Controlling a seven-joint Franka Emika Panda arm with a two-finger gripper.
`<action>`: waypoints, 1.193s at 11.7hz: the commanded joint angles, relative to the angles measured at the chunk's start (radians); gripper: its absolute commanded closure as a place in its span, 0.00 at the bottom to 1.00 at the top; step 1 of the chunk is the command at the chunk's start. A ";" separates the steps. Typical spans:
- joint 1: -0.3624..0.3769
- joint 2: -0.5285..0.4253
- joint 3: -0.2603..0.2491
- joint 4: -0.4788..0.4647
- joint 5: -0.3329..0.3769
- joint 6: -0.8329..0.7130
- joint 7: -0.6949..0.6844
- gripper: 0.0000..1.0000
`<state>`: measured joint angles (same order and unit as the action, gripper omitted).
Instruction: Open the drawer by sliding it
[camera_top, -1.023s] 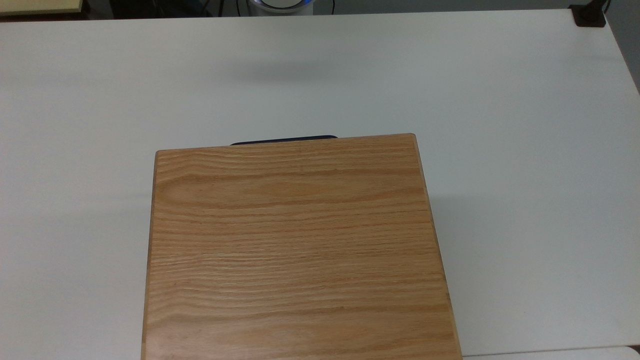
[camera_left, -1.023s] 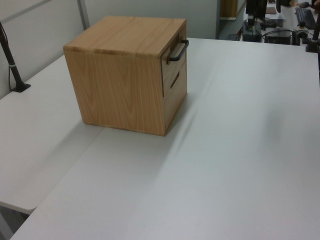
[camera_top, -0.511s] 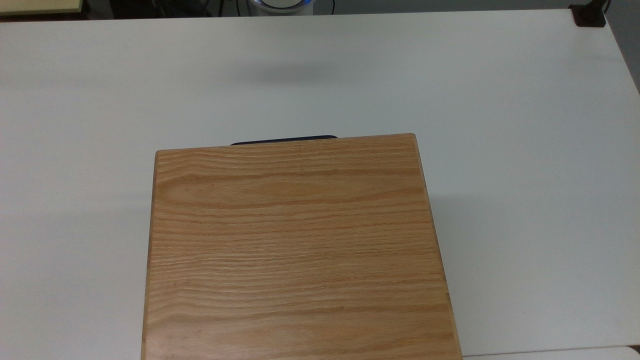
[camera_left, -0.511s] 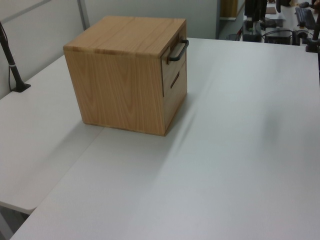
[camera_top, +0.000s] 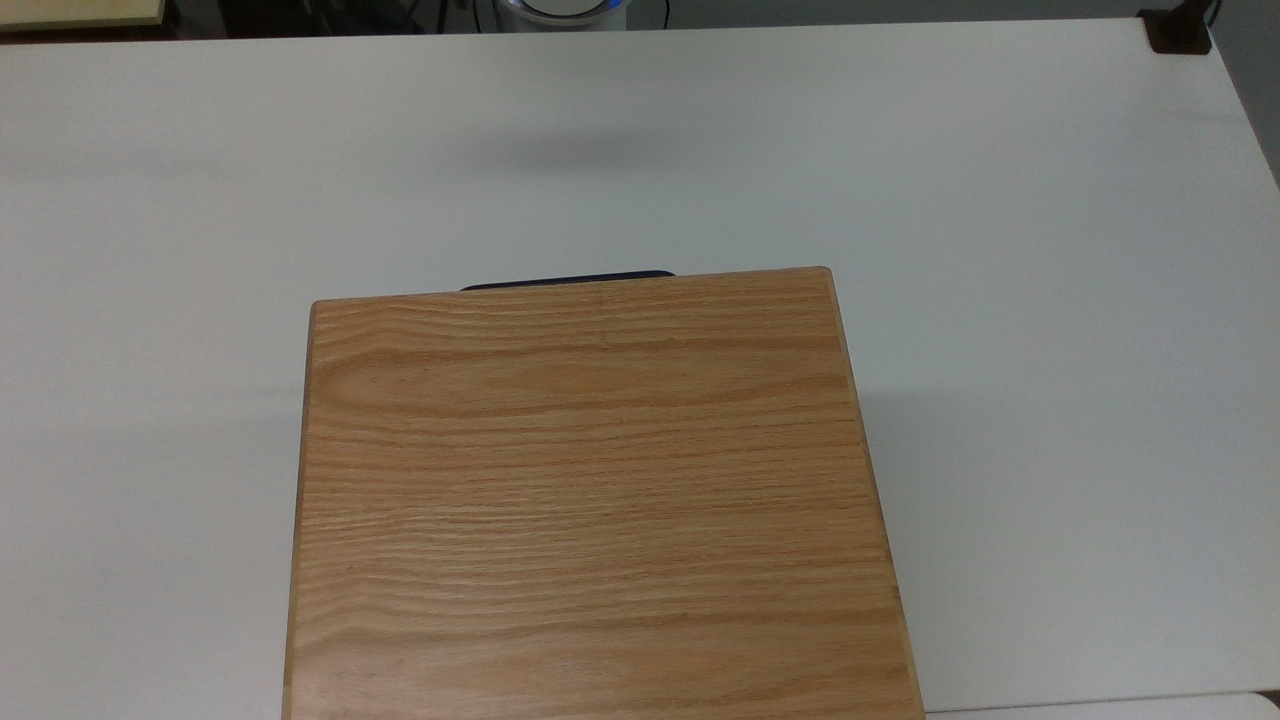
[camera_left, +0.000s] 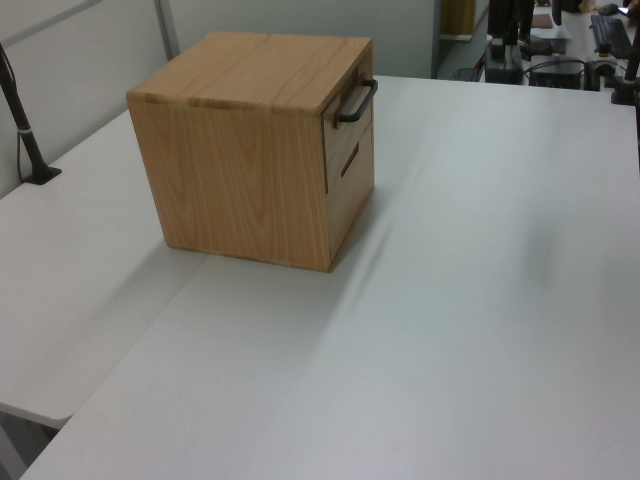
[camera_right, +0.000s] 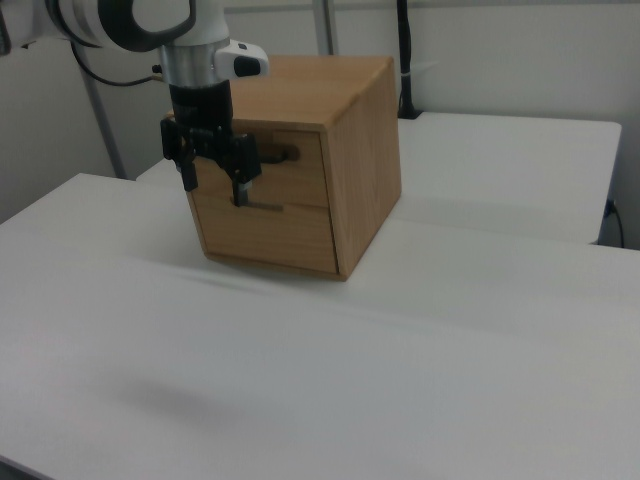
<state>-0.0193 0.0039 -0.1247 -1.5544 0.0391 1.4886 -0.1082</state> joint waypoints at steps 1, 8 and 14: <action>0.022 0.008 -0.003 0.010 0.011 0.024 -0.025 0.00; 0.044 0.045 0.016 0.004 0.163 0.188 0.307 0.00; 0.028 0.064 0.011 -0.007 0.283 0.393 0.796 0.00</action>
<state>0.0021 0.0670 -0.1116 -1.5530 0.2914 1.7813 0.4838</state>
